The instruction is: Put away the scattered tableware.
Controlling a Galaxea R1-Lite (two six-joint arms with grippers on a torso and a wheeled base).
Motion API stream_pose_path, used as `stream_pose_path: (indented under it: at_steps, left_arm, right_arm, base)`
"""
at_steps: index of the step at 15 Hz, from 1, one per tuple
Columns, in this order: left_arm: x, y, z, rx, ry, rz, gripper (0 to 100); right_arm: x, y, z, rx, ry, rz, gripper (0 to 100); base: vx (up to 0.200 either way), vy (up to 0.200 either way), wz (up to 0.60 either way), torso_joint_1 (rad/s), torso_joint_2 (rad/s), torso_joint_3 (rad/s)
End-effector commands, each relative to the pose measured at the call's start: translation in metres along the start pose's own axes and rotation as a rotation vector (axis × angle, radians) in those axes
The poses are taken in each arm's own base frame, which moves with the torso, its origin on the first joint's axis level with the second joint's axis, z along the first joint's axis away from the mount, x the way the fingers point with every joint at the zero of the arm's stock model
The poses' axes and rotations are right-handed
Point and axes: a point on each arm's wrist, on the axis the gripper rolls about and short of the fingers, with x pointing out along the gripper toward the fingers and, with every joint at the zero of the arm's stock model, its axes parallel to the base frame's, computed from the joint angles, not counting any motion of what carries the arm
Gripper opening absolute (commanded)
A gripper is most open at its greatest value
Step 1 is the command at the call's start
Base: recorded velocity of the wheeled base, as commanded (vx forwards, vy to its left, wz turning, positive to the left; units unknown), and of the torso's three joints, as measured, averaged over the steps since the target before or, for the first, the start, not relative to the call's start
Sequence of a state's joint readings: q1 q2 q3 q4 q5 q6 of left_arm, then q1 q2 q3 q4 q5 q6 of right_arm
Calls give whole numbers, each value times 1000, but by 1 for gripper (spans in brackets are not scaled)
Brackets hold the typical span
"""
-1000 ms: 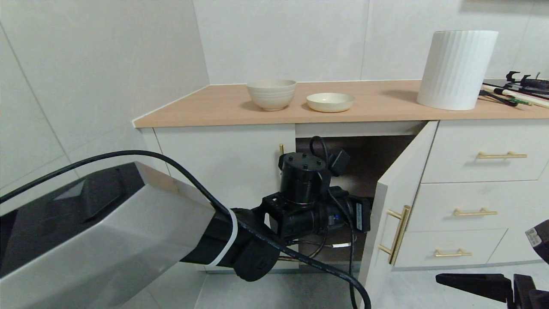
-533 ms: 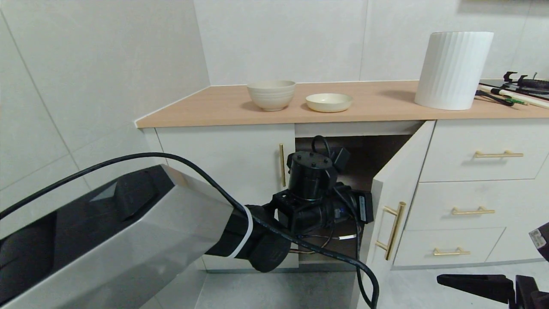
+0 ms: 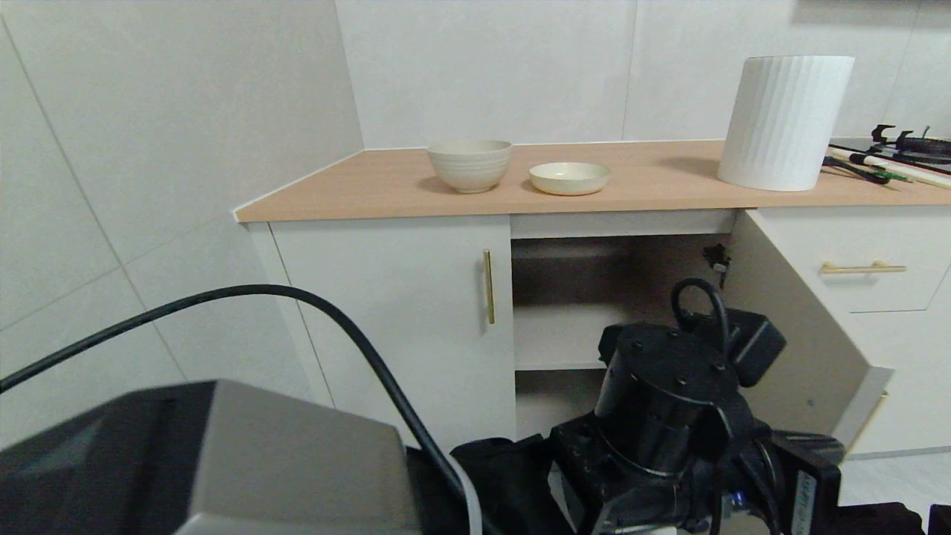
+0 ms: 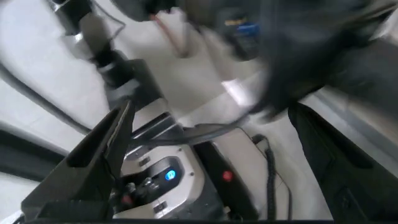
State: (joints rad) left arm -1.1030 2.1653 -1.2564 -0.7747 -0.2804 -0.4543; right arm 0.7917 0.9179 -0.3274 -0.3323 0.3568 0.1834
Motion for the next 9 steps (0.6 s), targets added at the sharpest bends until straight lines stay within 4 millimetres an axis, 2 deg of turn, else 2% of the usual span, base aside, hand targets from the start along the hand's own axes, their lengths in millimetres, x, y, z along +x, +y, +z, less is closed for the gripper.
stream_pose_path:
  at_steps: [1,3,4,5,6,9]
  left_arm:
    - [-32,1,18,2,-42,27,0]
    - [-64,43,37,-27,-95,146,0]
    - [-82,63,40,-63,-109,212,0]
    - [-94,73,41,-90,-116,252,0]
    - [-128,84,49,-120,-152,324,0]
    - [-207,76,72,-94,-273,435,0]
  right_arm:
    - [-6,3,2,-13,-33,7,100]
    - [-2,1,2,-4,-16,-6,100]
    - [3,-3,4,7,-7,-35,100]
    - [7,-6,6,15,-5,-74,100]
    - [16,-12,15,28,-7,-145,100]
    - [37,-30,41,51,-20,-258,100]
  base:
    - [0,0,0,0,0,0]
    - [0,0,0,0,0,0]
    - [0,0,0,0,0,0]
    - [0,0,0,0,0,0]
    - [0,0,0,0,0,0]
    - [0,0,0,0,0,0]
